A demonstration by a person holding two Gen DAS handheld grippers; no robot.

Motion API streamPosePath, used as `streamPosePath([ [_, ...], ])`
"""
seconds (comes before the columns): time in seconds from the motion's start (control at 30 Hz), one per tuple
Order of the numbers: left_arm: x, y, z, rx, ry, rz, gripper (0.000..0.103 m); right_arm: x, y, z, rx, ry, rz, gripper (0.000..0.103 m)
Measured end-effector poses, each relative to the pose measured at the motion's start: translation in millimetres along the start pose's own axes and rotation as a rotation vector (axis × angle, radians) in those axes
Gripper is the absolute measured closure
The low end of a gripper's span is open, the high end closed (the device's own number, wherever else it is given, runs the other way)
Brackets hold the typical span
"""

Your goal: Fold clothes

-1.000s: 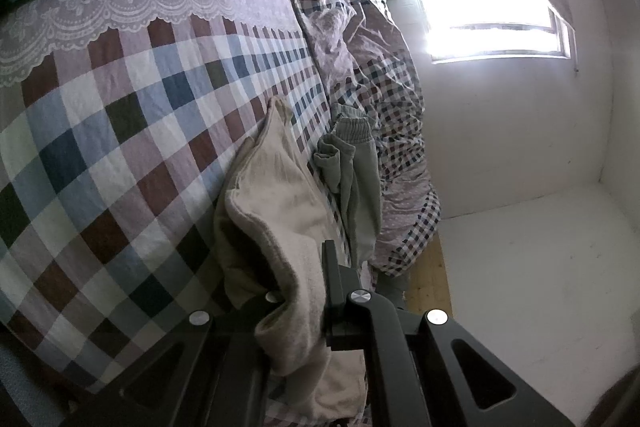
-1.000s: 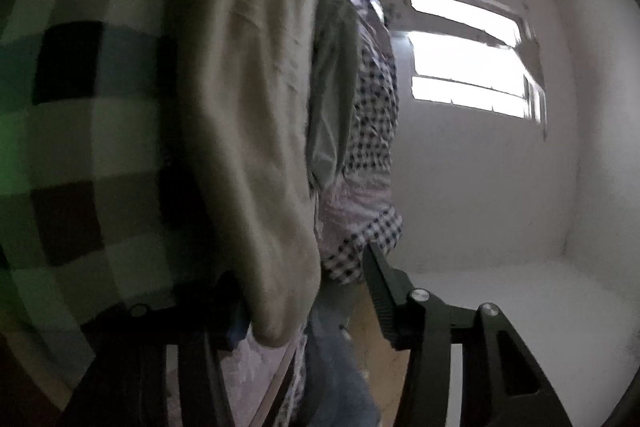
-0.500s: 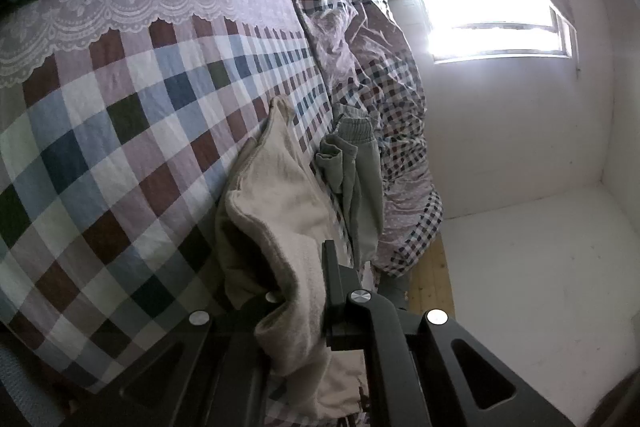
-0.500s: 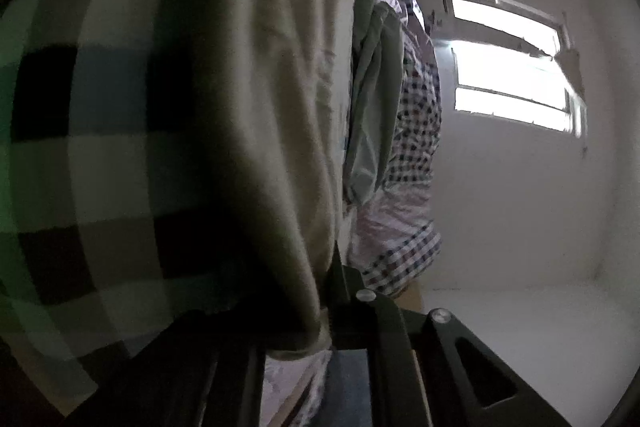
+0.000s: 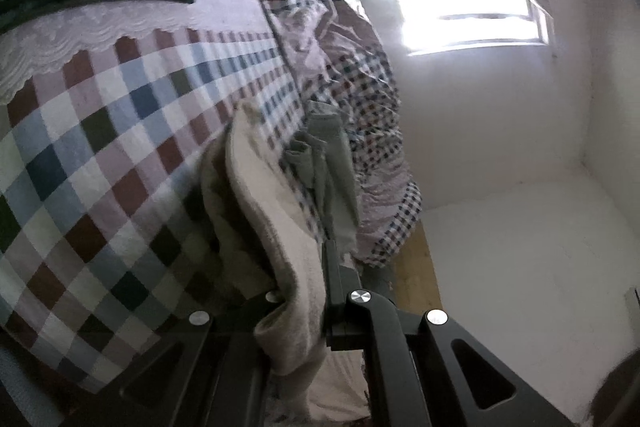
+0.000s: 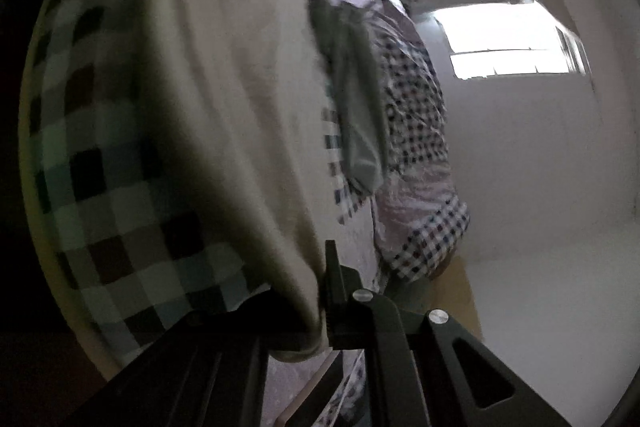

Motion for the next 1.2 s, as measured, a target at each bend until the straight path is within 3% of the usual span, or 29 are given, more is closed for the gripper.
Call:
streamPosePath([
  [0.23,45,-12,2,0.008,0.06,-0.092,0.101,66,-20,0,-0.044,0.218,-0.065,0.1],
  [0.53,146,-40,1,0.045,0.199,-0.239,0.101,171,-60,-2,-0.059,0.439,-0.175,0.1],
  [0.7,192,-61,0,0.055,0.226,-0.294,0.101,214,-70,-1,-0.081,0.512,-0.144,0.1],
  [0.8,201,-60,3,0.043,0.222,-0.271,0.101,239,-76,-1,-0.095,0.555,-0.124,0.1],
  [0.97,166,-31,12,0.022,0.189,-0.174,0.101,227,-27,2,-0.151,0.569,-0.014,0.1],
  [1.2,78,40,36,0.018,0.066,-0.027,0.101,159,37,-7,-0.213,0.534,0.137,0.1],
])
Point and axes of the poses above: each gripper's, at about its wrist camera, not at the fingertips, and y roughly the way its jaws point, x to its right, z to its top, the point moved 4 cm from there along y, roughly the way its jaws point, and after that the axes turned 9 degrees about -z, right-handed, at the moved point
